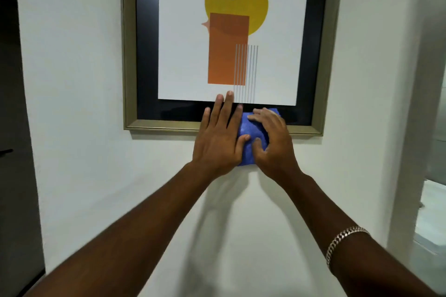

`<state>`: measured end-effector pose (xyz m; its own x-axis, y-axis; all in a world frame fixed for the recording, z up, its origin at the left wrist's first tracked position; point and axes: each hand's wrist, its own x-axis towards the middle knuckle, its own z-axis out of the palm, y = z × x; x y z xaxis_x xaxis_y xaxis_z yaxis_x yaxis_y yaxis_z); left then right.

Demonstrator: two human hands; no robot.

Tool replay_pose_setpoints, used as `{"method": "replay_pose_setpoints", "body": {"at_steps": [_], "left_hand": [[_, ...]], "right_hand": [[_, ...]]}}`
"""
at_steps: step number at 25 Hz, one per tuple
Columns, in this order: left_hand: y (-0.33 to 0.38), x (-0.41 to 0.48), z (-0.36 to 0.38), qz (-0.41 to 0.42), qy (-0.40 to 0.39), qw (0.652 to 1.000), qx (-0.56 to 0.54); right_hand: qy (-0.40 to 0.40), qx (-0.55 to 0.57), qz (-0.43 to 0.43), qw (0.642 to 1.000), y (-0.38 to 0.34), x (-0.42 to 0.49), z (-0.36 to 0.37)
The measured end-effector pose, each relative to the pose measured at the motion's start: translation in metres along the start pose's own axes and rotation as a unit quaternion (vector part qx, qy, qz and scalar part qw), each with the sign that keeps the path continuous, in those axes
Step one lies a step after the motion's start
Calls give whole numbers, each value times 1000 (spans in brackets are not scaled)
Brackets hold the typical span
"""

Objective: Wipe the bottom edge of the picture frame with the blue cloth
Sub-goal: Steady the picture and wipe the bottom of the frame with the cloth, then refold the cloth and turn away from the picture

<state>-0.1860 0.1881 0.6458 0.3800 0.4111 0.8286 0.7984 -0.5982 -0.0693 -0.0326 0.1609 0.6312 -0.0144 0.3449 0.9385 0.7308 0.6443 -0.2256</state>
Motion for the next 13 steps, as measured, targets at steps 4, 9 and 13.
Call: {"method": "replay_pose_setpoints", "body": {"at_steps": [4,9,13], "left_hand": [[28,2,-3,0,65,997,-46],[68,-22,-3,10,152,954,-259],[111,-69,36,-91,135,892,-421]], "right_hand": [[24,11,45,999,6,-4,-19],[90,125,108,982,10,-36,-46],[75,274,264,922,28,-108,-64]]}}
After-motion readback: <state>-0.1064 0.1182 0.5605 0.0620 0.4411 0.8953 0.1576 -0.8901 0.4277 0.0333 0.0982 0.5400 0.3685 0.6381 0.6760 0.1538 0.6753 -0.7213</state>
